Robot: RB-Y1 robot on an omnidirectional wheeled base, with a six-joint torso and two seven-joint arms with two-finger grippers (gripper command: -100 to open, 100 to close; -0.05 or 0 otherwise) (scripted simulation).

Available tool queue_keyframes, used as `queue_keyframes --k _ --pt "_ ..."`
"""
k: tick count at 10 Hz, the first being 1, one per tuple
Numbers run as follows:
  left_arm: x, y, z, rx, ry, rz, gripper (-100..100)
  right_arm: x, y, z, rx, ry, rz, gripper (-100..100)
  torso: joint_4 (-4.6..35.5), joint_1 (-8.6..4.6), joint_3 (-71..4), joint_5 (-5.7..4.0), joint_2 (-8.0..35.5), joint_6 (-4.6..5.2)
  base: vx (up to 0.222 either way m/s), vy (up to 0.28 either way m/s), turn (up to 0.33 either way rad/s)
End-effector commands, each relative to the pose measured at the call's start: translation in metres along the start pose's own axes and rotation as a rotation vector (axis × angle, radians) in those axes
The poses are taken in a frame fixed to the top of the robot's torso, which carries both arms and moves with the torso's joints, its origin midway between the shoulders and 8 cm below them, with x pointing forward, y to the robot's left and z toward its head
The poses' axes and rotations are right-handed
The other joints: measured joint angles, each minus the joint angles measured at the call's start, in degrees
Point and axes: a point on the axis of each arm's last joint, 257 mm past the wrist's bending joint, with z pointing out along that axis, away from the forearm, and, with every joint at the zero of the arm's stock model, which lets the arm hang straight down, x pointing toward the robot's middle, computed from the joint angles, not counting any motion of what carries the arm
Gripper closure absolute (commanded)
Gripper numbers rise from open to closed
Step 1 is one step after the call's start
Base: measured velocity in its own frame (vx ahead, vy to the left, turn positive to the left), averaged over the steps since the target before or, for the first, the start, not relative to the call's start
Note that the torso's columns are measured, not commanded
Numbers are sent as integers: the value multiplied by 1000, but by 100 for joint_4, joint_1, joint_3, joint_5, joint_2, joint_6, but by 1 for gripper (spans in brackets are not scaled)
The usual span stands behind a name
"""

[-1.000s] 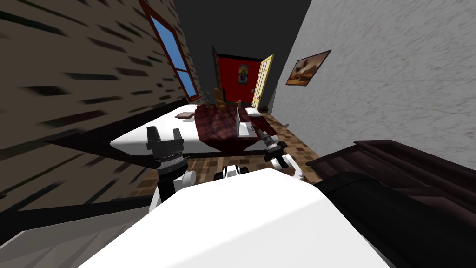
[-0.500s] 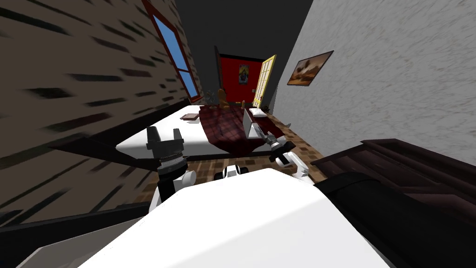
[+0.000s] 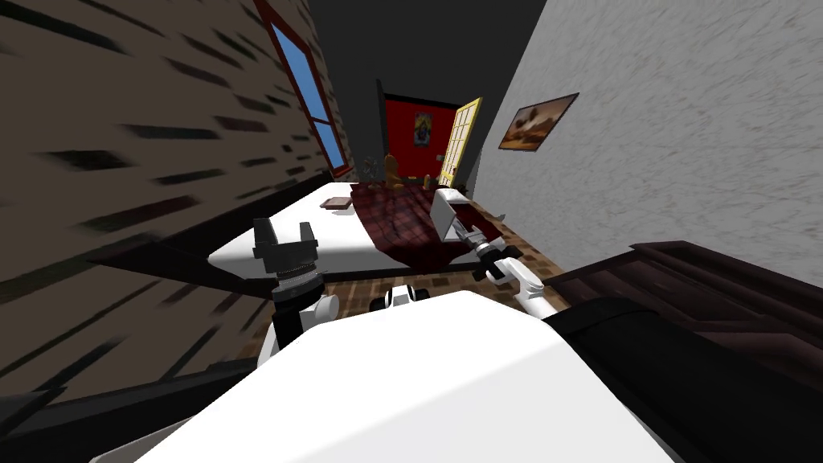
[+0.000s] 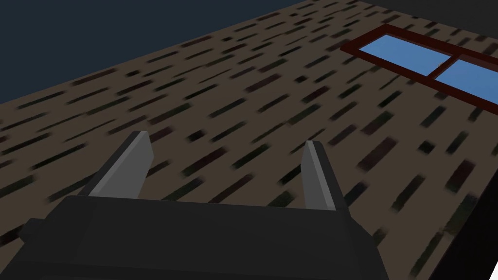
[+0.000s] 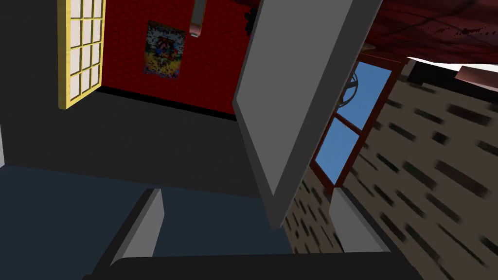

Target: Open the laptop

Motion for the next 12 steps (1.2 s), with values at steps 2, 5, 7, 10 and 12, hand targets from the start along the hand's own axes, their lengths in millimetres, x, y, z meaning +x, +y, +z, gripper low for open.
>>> queue_keyframes --k 2,5,7,10,12 --pt "0 0 0 0 0 0 0 12 -53 5 64 71 -287 -100 0 59 0 19 1 0 62 222 -34" --pt "0 0 0 0 0 0 0 10 -96 7 111 117 -499 -100 -3 40 -6 14 -8 -1 80 225 -30" --pt "0 0 0 0 0 0 0 5 -120 8 137 140 -617 -100 2 25 5 7 7 -1 45 185 -22" --pt "0 0 0 0 0 0 0 -4 -146 10 166 163 -751 -100 -1 37 -1 12 0 -2 43 151 -20" --pt "0 0 0 0 0 0 0 -5 -149 10 169 165 -771 -100 0 39 0 11 1 0 21 96 -11"
